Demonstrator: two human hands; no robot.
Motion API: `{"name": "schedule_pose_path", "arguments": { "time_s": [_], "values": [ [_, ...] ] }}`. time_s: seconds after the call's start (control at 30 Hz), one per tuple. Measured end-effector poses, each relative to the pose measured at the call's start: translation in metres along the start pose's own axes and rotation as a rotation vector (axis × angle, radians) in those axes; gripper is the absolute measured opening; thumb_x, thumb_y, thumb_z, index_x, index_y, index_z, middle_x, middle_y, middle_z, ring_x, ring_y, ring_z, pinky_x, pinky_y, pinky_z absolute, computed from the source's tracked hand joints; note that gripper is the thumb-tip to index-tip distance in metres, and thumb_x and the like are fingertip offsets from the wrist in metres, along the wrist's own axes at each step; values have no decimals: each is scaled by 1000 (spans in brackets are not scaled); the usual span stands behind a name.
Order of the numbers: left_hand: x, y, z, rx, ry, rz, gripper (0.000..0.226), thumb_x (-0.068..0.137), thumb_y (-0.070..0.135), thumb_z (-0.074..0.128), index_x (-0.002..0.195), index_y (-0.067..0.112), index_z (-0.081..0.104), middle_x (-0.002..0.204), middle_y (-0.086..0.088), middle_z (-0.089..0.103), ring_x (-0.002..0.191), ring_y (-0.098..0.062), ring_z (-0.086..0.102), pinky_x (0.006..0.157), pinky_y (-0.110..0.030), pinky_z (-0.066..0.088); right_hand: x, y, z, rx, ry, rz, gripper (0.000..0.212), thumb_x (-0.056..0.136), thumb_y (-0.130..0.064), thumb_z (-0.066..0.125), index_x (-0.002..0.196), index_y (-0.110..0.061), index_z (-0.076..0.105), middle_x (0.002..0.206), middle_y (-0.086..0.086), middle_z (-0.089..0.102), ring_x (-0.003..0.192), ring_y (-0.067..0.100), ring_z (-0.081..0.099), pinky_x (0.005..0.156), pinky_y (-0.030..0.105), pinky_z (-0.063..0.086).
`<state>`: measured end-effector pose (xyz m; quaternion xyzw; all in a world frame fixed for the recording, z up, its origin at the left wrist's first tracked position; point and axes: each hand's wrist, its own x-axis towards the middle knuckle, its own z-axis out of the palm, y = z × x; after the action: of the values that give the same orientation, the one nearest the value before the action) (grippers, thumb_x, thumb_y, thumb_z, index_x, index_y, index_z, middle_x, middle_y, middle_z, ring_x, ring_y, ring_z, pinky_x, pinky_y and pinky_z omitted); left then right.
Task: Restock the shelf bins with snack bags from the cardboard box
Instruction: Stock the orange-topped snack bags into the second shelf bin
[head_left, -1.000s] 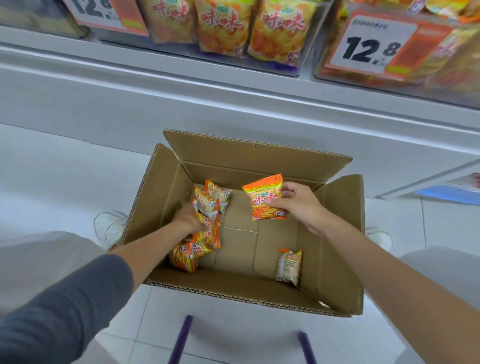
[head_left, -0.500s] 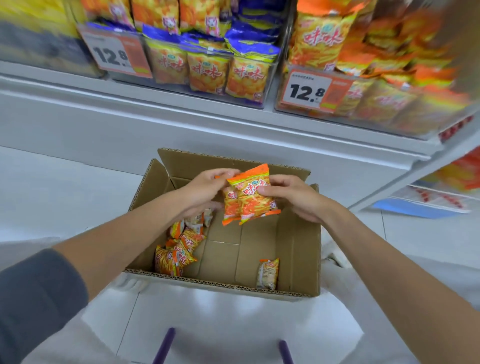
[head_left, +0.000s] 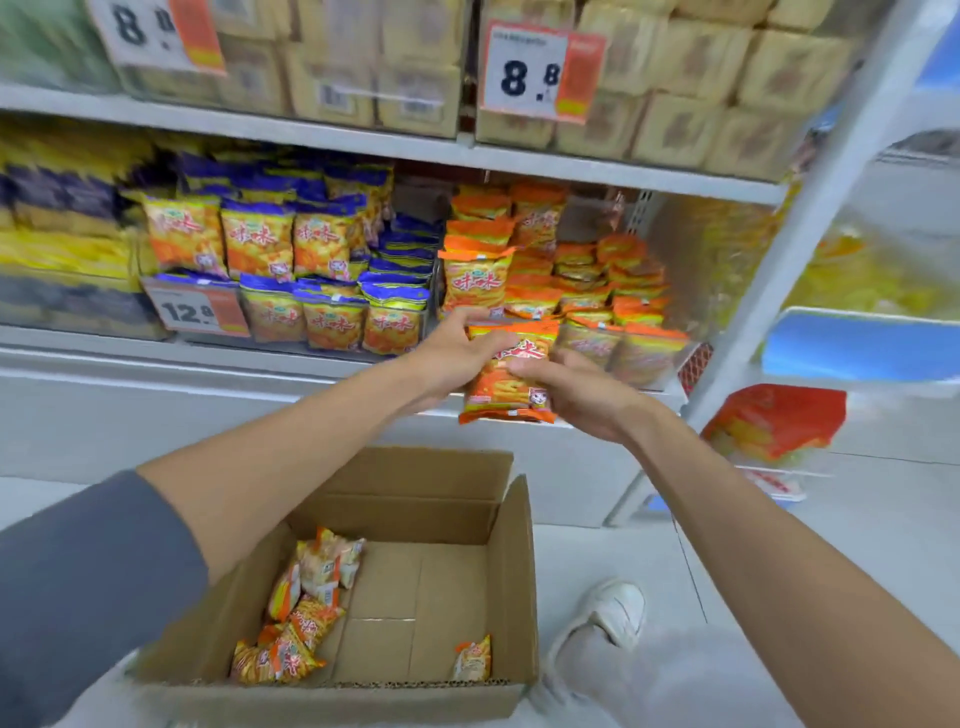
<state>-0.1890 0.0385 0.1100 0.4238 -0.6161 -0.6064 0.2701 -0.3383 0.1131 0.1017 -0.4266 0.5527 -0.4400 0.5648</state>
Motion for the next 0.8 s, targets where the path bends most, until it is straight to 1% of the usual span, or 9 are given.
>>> {"name": "schedule_pose_path", "arguments": {
  "time_s": [0.07, 0.13, 0.23, 0.33, 0.43, 0.57, 0.63, 0.73, 0.8],
  "values": [
    [9, 18, 5, 122, 33, 140, 59, 87, 46, 65, 138, 28, 41, 126, 2, 53, 109, -19, 59, 89, -37, 54, 2, -17, -14, -32, 112, -26, 82, 69, -27, 84, 136, -4, 43, 120, 11, 66, 105, 25, 67, 85, 35, 54],
    [18, 31, 3, 203, 130, 282, 54, 90, 50, 60, 136, 27, 46, 124, 4, 52, 107, -12, 56, 82, -26, 50, 8, -31, -32, 6, 236, -62, 96, 51, -32, 91, 132, -8, 45, 120, 10, 66, 103, 24, 68, 88, 42, 55],
    [42, 34, -14, 435, 375, 512, 32, 88, 41, 64, 115, 27, 55, 104, 4, 55, 77, -6, 53, 64, -23, 44, 29, -44, -62, 67, 365, -162, 69, 61, -17, 86, 120, -13, 51, 117, 12, 67, 102, 26, 68, 91, 44, 54],
    [72, 26, -26, 656, 493, 629, 29, 84, 37, 68, 108, 26, 55, 94, 5, 48, 66, -6, 46, 55, -22, 37, 69, -56, -84, 21, 462, -210, 54, 69, -15, 84, 114, -16, 54, 115, 11, 68, 102, 26, 68, 94, 46, 53],
    [91, 18, -28, 778, 529, 769, 25, 85, 36, 67, 105, 24, 57, 90, 10, 44, 68, -7, 47, 53, -21, 39, 118, -68, -93, -50, 517, -221, 63, 55, -29, 88, 108, -17, 58, 112, 7, 69, 104, 24, 66, 92, 46, 53],
    [101, 5, -33, 777, 518, 930, 23, 85, 35, 64, 100, 18, 61, 91, 11, 47, 74, -9, 52, 55, -22, 42, 173, -70, -97, -135, 473, -128, 84, 48, -39, 81, 126, -16, 59, 126, -1, 61, 117, 19, 53, 88, 33, 38],
    [104, 1, -35, 775, 516, 983, 25, 84, 36, 59, 98, 16, 63, 90, 8, 51, 75, -10, 53, 54, -22, 43, 182, -70, -97, -169, 522, -112, 84, 55, -36, 81, 132, -16, 54, 130, 0, 58, 121, 22, 52, 89, 37, 40],
    [109, -4, -37, 790, 531, 1027, 24, 85, 35, 59, 96, 15, 63, 88, 3, 56, 74, -11, 54, 52, -25, 44, 184, -64, -96, -231, 647, -307, 78, 72, -16, 83, 138, -18, 41, 127, 2, 60, 114, 20, 58, 87, 30, 48],
    [111, -5, -36, 799, 549, 1035, 23, 85, 35, 59, 96, 16, 63, 88, 3, 57, 74, -10, 53, 51, -25, 45, 181, -59, -91, -380, 622, -412, 82, 78, -16, 80, 143, -18, 29, 130, 1, 55, 115, 16, 56, 93, 29, 47]
  ]
}}
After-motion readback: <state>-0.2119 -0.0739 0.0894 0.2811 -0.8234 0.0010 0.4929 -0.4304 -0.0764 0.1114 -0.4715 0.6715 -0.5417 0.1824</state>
